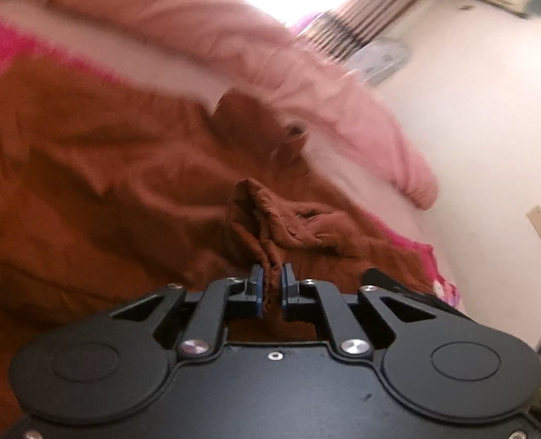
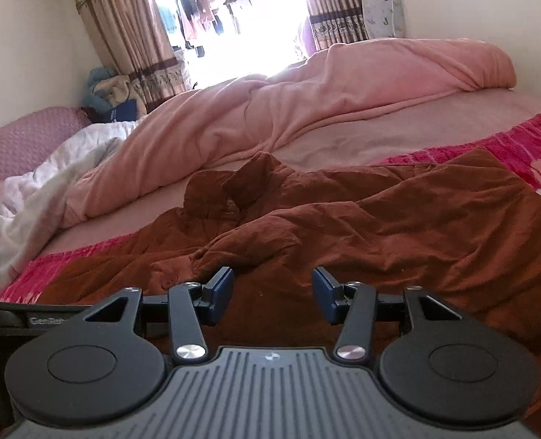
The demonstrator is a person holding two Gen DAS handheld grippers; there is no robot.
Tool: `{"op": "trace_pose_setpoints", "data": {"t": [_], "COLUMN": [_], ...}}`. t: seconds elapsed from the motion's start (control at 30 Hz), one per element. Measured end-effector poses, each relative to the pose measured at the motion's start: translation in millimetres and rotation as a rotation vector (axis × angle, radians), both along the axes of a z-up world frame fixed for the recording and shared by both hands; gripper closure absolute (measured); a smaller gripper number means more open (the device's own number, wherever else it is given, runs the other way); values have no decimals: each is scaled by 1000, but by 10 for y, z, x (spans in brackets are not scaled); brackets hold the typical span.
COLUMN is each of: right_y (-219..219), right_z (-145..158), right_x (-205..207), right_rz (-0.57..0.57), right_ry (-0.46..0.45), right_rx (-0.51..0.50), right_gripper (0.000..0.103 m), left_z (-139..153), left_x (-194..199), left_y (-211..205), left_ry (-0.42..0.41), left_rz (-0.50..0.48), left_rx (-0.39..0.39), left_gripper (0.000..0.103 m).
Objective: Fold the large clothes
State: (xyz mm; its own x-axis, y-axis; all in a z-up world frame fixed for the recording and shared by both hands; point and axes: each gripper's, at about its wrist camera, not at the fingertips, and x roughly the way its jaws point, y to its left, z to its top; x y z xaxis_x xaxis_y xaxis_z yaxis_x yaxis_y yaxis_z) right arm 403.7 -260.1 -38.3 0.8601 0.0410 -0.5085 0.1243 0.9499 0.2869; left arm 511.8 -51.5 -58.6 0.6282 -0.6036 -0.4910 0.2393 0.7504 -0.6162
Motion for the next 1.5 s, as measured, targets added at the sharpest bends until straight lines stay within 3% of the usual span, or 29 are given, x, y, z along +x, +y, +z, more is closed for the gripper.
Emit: {"op": "trace_pose_setpoints", "data": {"t": [0.1,0.23,0.3,0.43,0.57,0.63,0.7,0.73,0.87,0.97,1.17,1.27,1.37,1.5], "right_y": [4,-63,-147,-456,-848,-1030,-1166,-1199,-1158,-1147,-1250,-1315,-1329,-1331], "right_z": [18,-68,-116,-90,-94,-194,-332,-371,-236,-94,-226,-393,-463,-322], "right_x": [-34,1,13,-128,-195,-136,-71,-64,-73,32,333,395,403,307], "right_rz": [17,-22,-65,-157,-218,-231,-257,-258,-237,-243,-274,-271,-260,-229], "right_ry": [-26,1,33,2,11,64,121,130,49,13,75,110,111,98], "right_rx": [-20,-43,-50,-82,-86,-66,-73,-67,-60,-75,-99,-91,-100,-84], "right_gripper": [43,41,42,42,42,42,48,54,50,46,46,47,47,46], "left_z": [73,-228,-319,-291,-145,-20,107,176,264,166,-165,-269,-173,50], "left_x": [-115,-53,-60,-59,-113,-175,-219,-233,-167,-67,138,204,190,23], "left_y": [112,13,1,-3,-35,-2,39,42,-157,-322,-437,-398,-338,-156], "left_ry": [-51,44,43,23,-35,-100,-155,-179,-205,-171,-104,-91,-78,-116], "left_rz": [2,-36,-32,-36,-23,16,49,58,10,-16,21,32,33,39], "left_rx": [29,123,117,91,129,131,116,107,112,140,232,216,208,242], "left_gripper": [95,83,77,70,67,60,55,55,53,53,50,48,47,47]}}
